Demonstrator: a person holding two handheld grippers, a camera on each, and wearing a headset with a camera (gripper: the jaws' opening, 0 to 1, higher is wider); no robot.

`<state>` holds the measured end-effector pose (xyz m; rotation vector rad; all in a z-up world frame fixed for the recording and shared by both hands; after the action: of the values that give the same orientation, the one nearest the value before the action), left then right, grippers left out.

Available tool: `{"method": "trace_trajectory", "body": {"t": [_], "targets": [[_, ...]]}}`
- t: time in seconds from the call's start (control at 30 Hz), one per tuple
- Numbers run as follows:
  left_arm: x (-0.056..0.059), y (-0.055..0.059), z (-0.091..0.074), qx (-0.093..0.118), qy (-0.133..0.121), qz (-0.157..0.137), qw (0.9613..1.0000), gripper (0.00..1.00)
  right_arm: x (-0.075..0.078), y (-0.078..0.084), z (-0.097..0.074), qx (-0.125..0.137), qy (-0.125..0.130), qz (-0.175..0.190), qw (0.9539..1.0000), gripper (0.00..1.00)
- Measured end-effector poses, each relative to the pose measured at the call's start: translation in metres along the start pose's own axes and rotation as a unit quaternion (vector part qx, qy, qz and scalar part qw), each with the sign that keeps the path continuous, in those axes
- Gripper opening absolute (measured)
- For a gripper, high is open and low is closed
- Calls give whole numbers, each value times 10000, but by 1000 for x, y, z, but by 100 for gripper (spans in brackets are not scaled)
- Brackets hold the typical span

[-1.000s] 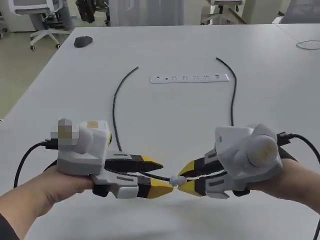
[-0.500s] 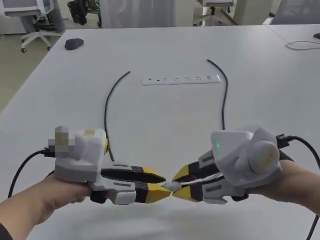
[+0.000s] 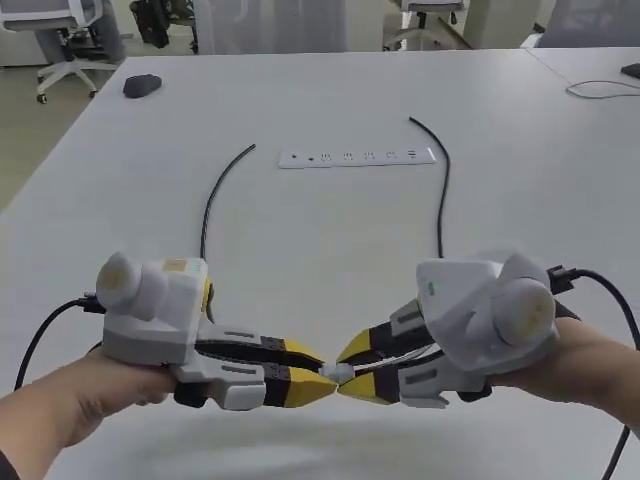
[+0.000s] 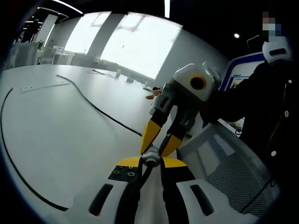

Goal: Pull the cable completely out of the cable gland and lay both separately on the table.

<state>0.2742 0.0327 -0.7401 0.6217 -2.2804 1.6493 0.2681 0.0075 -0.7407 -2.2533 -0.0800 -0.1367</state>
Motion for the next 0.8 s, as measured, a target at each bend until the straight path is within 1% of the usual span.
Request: {"method": "trace_trajectory", "body": {"t": [0.1,0.17,0.2,0.3,0.43,0.5,0.57,0.63,0.67,0.7,0.73,0.8], "targets": [[0,0,0,4,9,-30,10000,16,0,0,0,9,2,0,10000,7],[0,-1,0,5,4,5,10000,16,0,0,-1,5,8,4,10000,7],[0,-1,1,-18,-2,-21,10000,16,0,0,-1,0,8,8,10000,7],[0,0,1,-44,-7,23,10000,16,0,0,-1,4,11,48,10000,7],[0,-2,1,-35,-28,188,9998,16,1,0,-2,1,36,110,9999,7],[-2,-3,1,-21,-42,203,9998,16,2,0,-2,9,49,117,9999,8],[-2,-3,1,-27,-47,312,9995,16,3,-1,-3,13,20,209,9998,8],[-2,-4,1,-44,-54,397,9992,15,4,0,-3,11,-21,431,9991,9],[-2,-5,1,-57,-64,498,9987,15,4,1,-3,26,-67,633,9980,9],[-3,-4,1,-88,-69,547,9984,15,4,1,-3,25,-126,833,9964,9],[-1,-4,1,-122,-76,666,9977,15,4,1,-3,57,-197,1066,9941,9],[0,-3,1,-164,-74,722,9972,15,4,3,-3,70,-302,1339,9905,9]]}}
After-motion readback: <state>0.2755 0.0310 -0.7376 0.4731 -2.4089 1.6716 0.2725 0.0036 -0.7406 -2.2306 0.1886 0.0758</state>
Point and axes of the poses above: the centre of the closed fingertips' face, and the gripper's own axes: z roughly forward along the fingers, x roughly to its right, y roughly out of its underside, the point moved 2 cm from there along -z, roughly backward along the fingers, and after that the axes turned 2 degrees about -x, right-handed, at the moved point
